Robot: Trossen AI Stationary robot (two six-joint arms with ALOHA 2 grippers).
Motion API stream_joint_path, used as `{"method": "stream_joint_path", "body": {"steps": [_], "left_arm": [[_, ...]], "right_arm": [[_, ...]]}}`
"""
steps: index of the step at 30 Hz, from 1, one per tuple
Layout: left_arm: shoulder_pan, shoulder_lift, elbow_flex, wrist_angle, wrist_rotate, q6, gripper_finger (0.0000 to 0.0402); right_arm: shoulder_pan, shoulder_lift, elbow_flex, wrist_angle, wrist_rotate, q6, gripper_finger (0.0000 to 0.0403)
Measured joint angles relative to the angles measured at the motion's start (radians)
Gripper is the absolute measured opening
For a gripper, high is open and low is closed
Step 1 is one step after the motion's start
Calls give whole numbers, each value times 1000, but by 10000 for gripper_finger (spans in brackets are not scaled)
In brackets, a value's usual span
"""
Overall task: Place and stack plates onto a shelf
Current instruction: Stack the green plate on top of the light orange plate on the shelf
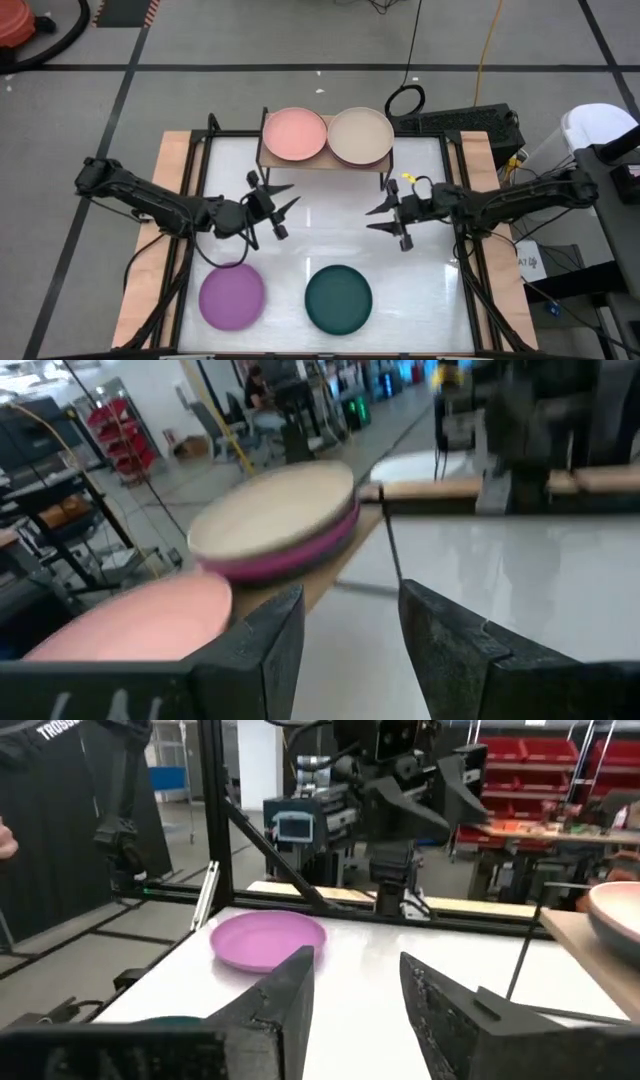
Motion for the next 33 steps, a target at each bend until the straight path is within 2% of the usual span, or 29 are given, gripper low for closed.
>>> {"method": "stream_joint_path", "body": {"steps": [9, 15, 20, 24, 28, 33], "left_arm": [[-2, -77, -93, 77, 2, 15, 170], [-2, -165, -155, 101, 2, 20, 170], [-2, -210, -260, 333, 23, 56, 170], [9, -233, -352, 494, 29, 79, 170], [33, -241, -410, 565, 29, 56, 170], [46, -238, -417, 569, 32, 18, 170]], "right_arm": [[9, 258, 186, -213, -3, -12, 131], [41, 380, 196, -247, -70, -13, 130], [69, 470, 197, -208, -82, 8, 130], [95, 554, 197, -112, -82, 33, 130], [114, 621, 197, -19, -84, 64, 130], [130, 680, 197, 38, -85, 99, 130]]}}
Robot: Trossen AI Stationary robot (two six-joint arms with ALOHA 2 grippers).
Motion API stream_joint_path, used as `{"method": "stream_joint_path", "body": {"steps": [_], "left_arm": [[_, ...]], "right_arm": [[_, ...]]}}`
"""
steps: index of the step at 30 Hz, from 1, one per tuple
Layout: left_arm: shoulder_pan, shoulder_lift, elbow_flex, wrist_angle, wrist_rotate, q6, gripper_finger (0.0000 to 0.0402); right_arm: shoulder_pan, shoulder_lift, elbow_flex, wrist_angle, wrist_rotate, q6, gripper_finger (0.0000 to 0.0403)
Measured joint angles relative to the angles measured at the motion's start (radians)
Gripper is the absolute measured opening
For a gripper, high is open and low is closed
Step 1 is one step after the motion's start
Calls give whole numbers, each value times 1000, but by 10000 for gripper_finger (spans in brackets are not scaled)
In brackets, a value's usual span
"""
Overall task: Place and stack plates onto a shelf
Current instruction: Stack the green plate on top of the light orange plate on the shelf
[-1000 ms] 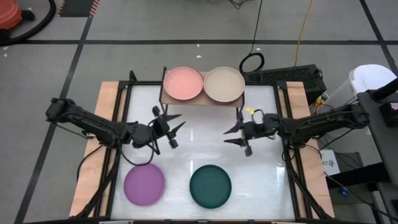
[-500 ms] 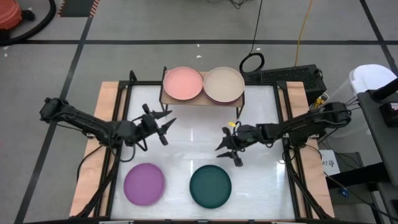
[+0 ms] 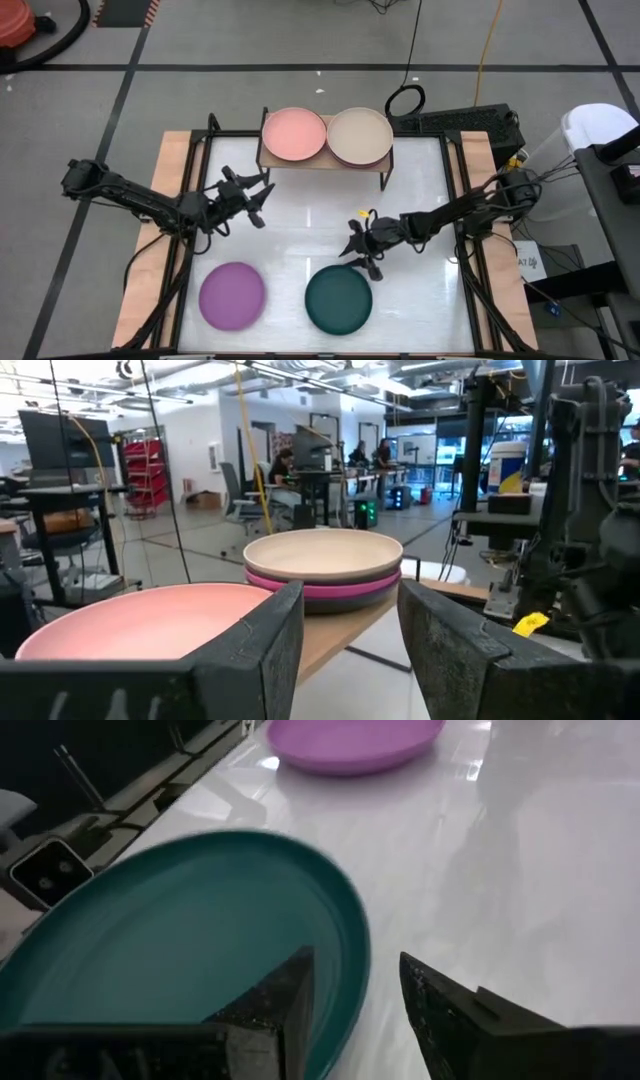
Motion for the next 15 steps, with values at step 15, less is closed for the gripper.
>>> {"method": "stream_joint_path", "body": {"steps": [15], "left_arm": [[0, 1, 0, -6, 22, -37, 170]], "right_arm": [[13, 128, 0, -3, 7, 67, 130]]}}
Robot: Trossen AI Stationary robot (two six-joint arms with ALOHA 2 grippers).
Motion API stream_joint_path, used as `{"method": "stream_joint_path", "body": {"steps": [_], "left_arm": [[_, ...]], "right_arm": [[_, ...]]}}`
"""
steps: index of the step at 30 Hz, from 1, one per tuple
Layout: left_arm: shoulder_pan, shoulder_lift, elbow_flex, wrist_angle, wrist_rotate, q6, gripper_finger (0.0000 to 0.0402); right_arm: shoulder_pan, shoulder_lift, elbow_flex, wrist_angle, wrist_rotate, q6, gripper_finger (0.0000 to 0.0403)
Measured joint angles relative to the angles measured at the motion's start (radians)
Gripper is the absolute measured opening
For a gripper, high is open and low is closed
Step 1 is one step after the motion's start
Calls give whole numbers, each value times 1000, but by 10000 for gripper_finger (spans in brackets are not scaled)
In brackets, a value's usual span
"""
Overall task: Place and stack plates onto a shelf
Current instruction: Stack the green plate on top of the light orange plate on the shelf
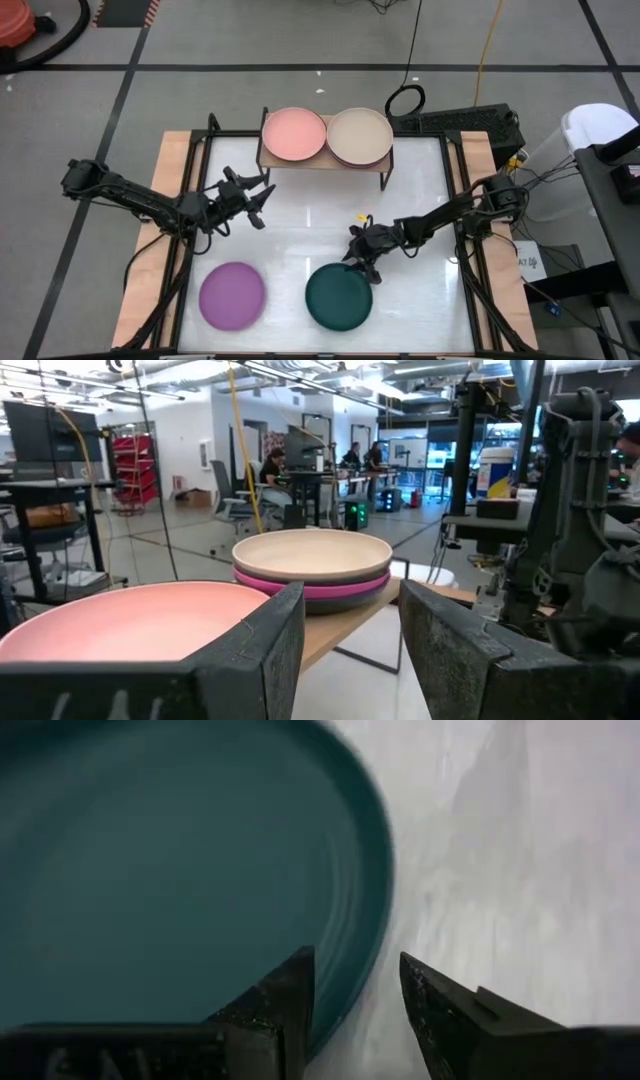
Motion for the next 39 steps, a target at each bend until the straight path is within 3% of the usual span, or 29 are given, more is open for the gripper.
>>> {"method": "stream_joint_path", "body": {"steps": [8, 14, 16, 27, 32, 36, 39], "left_arm": [[0, 0, 0, -8, 11, -8, 170], [0, 0, 0, -8, 11, -11, 170], [0, 0, 0, -7, 11, -11, 170], [0, 0, 1, 4, 10, 12, 170], [0, 0, 1, 7, 11, 11, 170], [1, 0, 1, 16, 10, 20, 170], [1, 0, 1, 30, 10, 31, 170]], "right_arm": [[0, 4, 0, -6, 1, -11, 113], [-2, 2, 0, 2, 3, -50, 22], [-3, -3, 0, 7, 1, -57, 9], [-107, -189, -1, 49, 40, -106, 1], [-195, -323, 21, 113, 151, -164, 1], [-308, -377, 132, 67, 161, -213, 1], [-405, -383, 261, -62, 161, -249, 1]]}}
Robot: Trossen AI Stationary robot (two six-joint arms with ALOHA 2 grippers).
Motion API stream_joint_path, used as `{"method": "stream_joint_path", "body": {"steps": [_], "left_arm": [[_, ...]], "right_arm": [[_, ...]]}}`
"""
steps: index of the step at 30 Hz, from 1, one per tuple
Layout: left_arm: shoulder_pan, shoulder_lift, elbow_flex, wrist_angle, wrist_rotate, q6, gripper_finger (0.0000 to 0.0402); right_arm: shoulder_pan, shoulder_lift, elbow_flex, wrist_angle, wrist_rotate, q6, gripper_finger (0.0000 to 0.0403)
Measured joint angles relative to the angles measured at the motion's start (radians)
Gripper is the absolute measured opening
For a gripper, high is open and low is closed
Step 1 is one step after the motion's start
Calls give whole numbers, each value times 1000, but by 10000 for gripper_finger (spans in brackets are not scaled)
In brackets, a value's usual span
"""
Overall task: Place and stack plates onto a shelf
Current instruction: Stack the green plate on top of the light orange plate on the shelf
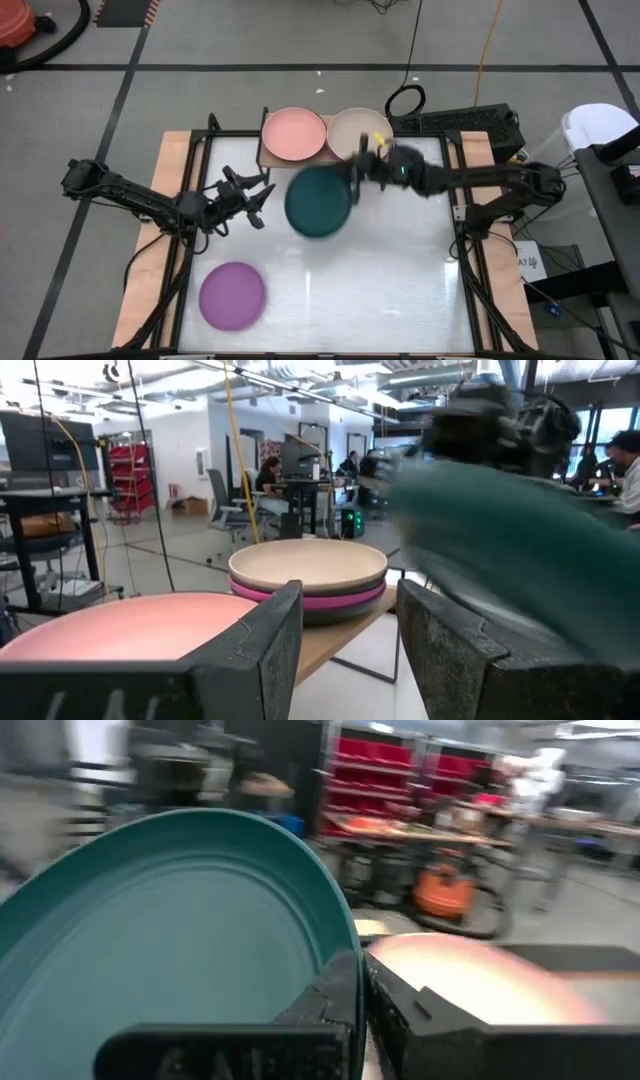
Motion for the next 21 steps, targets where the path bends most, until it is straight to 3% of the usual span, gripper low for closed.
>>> {"method": "stream_joint_path", "body": {"steps": [6, 11, 21], "left_arm": [[-19, -8, 0, 42, 0, 63, 170], [-21, -7, 0, 41, 0, 77, 170], [-21, -7, 0, 39, 17, 83, 170]], "right_arm": [[-173, 58, 245, -175, 22, -42, 0], [-273, 171, 411, -181, 21, -37, 0], [-389, 467, 604, -237, 49, 63, 0]]}}
